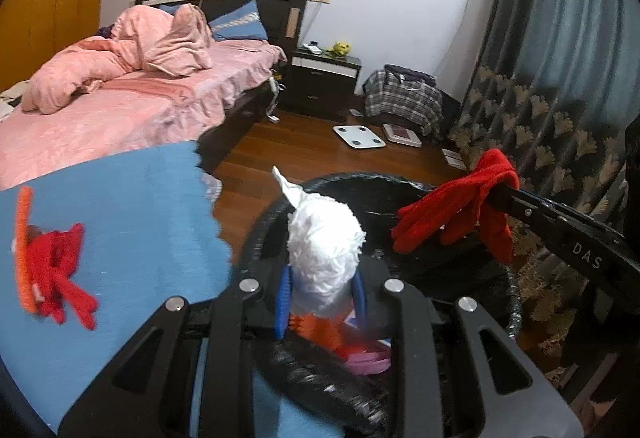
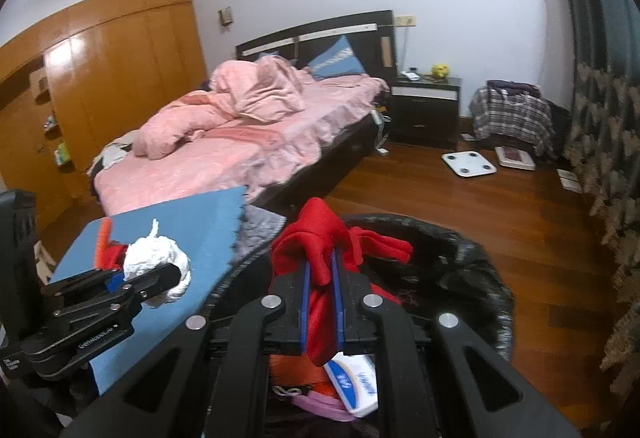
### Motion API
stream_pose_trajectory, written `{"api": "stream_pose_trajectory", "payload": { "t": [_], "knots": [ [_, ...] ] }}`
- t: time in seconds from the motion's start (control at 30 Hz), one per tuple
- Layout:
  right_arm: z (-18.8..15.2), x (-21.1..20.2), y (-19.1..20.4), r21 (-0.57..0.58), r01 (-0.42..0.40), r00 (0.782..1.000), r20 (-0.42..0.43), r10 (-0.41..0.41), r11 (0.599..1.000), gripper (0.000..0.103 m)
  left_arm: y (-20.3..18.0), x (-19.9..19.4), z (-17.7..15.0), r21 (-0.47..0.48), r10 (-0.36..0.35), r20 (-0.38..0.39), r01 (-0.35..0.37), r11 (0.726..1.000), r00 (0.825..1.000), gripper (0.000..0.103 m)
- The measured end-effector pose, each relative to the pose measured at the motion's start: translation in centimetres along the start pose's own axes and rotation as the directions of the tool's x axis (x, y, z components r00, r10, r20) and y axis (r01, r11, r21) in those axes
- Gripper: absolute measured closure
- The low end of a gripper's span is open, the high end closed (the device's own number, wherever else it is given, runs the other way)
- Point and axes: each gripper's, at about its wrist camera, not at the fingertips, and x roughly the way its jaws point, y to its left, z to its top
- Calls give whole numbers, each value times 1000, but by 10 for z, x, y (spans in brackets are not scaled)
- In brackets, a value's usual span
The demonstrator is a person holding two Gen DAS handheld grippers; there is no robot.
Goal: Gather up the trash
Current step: 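Carry both items over the bin and open both tools to drop them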
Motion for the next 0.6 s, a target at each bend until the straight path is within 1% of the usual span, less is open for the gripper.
{"api": "stream_pose_trajectory", "payload": {
  "t": [0.07, 0.1, 0.17, 0.2, 0.23, 0.27, 0.3, 0.33, 0.37, 0.4, 0.43, 0.47, 0.53, 0.57, 0.6],
  "knots": [
    [-2, 2, -10, 14, 14, 1000, -6, -14, 1000, 93, -6, 7, -1, 8, -8, -10, 8, 1000, 1000, 78],
    [-3, 4, -16, 20, 25, 1000, -11, -25, 999, 93, -10, 13, -1, 7, -22, -17, 22, 1000, 1000, 75],
    [-6, 6, -26, 33, 49, 999, -15, -49, 998, 89, -14, 20, -1, 2, -43, -33, 43, 999, 999, 65],
    [-8, 6, -27, 35, 57, 998, -18, -57, 998, 87, -13, 22, -1, -2, -53, -39, 53, 999, 998, 52],
    [-9, 7, -31, 39, 65, 998, -21, -64, 997, 79, -13, 23, -2, -9, -60, -40, 59, 998, 997, 42],
    [-11, 7, -35, 45, 80, 997, -22, -79, 996, 74, -11, 23, -3, -13, -59, -37, 58, 998, 998, 39],
    [-12, 7, -37, 48, 88, 996, -21, -87, 995, 60, -10, 22, -3, -14, -55, -32, 54, 998, 998, 36],
    [-13, 7, -39, 48, 96, 995, -17, -95, 994, 48, -8, 21, -4, -15, -48, -29, 47, 999, 998, 34],
    [-13, 6, -40, 46, 104, 995, -10, -103, 994, 42, -5, 19, -5, -18, -36, -29, 35, 999, 999, 33],
    [-14, 6, -39, 44, 108, 994, -3, -108, 993, 31, -1, 17, -5, -22, -24, -25, 23, 999, 999, 30],
    [-14, 5, -38, 38, 108, 994, 8, -108, 993, 25, 3, 14, -5, -25, -13, -21, 13, 1000, 1000, 28],
    [-14, 5, -36, 31, 103, 995, 13, -104, 994, 23, 8, 10, -6, -27, 7, -10, -8, 1000, 1000, 25],
    [-14, 4, -31, 20, 98, 995, 21, -98, 995, 6, 16, 1, -7, -27, 47, 6, -47, 999, 999, 19],
    [-13, 4, -27, 14, 91, 995, 28, -92, 996, 5, 21, -4, -9, -27, 65, 12, -65, 998, 998, 18],
    [-13, 5, -21, 6, 75, 997, 28, -75, 997, 6, 30, -12, -12, -28, 98, 20, -98, 995, 995, 17]
  ]
}}
